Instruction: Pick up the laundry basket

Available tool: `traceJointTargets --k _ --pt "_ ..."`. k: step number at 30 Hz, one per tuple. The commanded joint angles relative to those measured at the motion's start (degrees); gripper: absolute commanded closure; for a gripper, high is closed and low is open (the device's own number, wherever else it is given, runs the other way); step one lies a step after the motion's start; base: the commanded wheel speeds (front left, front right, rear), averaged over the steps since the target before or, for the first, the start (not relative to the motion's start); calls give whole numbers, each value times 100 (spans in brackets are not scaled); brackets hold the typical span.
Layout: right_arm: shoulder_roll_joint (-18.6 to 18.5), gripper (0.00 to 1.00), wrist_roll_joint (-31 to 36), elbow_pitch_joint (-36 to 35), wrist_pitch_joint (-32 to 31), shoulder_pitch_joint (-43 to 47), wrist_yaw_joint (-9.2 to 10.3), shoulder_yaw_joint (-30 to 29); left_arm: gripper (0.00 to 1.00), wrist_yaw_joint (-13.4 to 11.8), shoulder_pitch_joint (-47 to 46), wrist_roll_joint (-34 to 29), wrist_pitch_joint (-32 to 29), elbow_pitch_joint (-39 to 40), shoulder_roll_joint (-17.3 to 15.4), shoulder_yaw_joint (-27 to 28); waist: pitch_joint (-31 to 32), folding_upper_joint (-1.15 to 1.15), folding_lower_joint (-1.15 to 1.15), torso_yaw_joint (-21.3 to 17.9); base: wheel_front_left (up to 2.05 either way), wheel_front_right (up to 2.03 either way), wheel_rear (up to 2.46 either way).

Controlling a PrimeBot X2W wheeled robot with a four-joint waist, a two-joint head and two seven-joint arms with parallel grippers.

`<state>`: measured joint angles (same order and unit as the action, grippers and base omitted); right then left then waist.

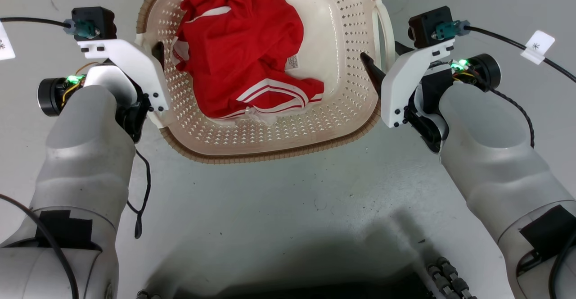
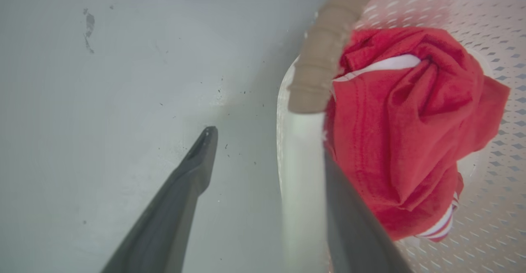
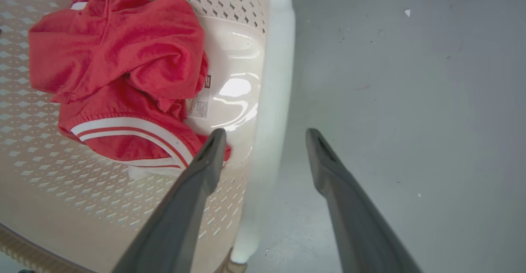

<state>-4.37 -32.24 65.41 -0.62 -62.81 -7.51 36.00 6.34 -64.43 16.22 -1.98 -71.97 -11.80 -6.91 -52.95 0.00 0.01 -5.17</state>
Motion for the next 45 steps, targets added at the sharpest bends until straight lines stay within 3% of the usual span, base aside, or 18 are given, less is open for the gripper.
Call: traceJointTargets --k 1,2,3,20,45 --pt "21 55 -83 34 -34 -96 4 35 52 18 -89 37 -45 -21 4 -6 -20 0 -1 -1 0 0 0" --pt "22 91 -127 54 -24 -123 4 77 100 30 -98 70 -100 -34 34 -14 -30 0 -1 0 0 0 0" --pt "27 100 -183 66 -54 -137 4 142 100 46 -99 79 -140 -48 56 -30 -38 0 -1 4 0 0 0" --pt "-70 100 -1056 32 -242 -48 -8 898 100 113 -26 267 -519 -143 168 -337 302 0 -1 16 0 0 0" --pt "-439 100 -2341 209 -2099 839 3 1677 100 115 949 1182 -2157 -178 326 -877 3010 0 -1 117 0 0 0"
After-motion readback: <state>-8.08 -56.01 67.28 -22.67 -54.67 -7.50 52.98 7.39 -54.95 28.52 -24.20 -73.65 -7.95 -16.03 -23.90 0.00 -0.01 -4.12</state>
